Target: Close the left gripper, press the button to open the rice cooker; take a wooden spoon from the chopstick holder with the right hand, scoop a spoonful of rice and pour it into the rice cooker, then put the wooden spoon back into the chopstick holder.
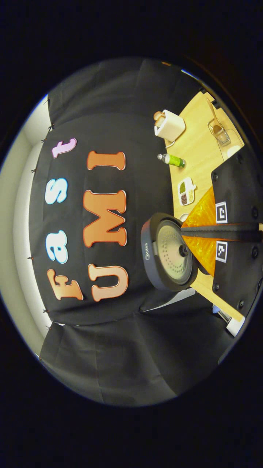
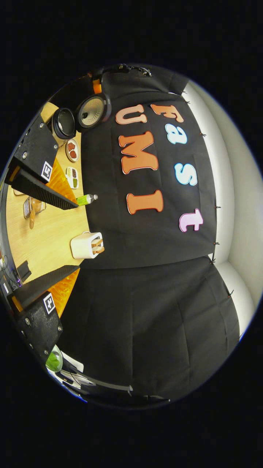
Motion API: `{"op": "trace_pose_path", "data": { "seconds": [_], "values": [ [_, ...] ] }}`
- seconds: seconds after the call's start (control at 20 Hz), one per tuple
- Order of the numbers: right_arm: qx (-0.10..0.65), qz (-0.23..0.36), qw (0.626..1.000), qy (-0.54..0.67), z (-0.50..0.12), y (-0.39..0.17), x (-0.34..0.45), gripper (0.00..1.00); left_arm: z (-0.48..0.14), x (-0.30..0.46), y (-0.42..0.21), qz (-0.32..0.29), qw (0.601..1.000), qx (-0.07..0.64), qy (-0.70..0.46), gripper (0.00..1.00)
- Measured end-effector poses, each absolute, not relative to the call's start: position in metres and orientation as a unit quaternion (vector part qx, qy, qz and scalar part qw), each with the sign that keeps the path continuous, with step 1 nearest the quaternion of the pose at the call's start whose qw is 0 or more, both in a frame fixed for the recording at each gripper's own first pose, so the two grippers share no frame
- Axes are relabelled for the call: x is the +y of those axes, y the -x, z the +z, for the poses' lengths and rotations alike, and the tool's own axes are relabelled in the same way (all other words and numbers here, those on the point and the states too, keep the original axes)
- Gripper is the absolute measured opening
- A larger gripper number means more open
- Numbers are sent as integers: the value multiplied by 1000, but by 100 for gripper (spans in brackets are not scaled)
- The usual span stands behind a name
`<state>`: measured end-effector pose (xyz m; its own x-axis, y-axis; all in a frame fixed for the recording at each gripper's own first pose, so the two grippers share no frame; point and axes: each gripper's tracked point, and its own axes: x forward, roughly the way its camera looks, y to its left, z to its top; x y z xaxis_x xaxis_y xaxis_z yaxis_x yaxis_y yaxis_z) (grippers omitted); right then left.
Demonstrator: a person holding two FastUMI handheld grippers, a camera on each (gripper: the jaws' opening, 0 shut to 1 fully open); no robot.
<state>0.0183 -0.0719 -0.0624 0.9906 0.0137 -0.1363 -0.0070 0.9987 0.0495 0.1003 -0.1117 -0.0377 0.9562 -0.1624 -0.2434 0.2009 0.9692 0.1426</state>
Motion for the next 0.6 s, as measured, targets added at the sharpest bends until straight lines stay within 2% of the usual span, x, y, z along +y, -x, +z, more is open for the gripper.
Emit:
{"op": "trace_pose_path", "data": {
  "seconds": [0.25, 0.4, 0.45, 0.5, 0.55, 0.6],
  "values": [
    [81, 19, 995, -52, -88, -24, -66, 95, -3, -103, -75, -89, 990, 84, -70, 4],
    [92, 36, 991, -95, -107, -27, -55, 95, 19, -81, -61, -54, 995, 60, -52, 4],
    [95, 38, 989, -108, -113, -29, -53, 100, 27, -77, -56, -44, 997, 51, -38, 5],
    [98, 40, 987, -118, -122, -32, -51, 95, 34, -71, -50, -33, 998, 39, -31, 5],
    [103, 42, 986, -126, -131, -34, -49, 95, 39, -64, -46, -23, 999, 31, -32, 2],
    [108, 45, 984, -132, -140, -35, -46, 95, 43, -58, -41, -15, 999, 23, -36, 13]
  ]
}}
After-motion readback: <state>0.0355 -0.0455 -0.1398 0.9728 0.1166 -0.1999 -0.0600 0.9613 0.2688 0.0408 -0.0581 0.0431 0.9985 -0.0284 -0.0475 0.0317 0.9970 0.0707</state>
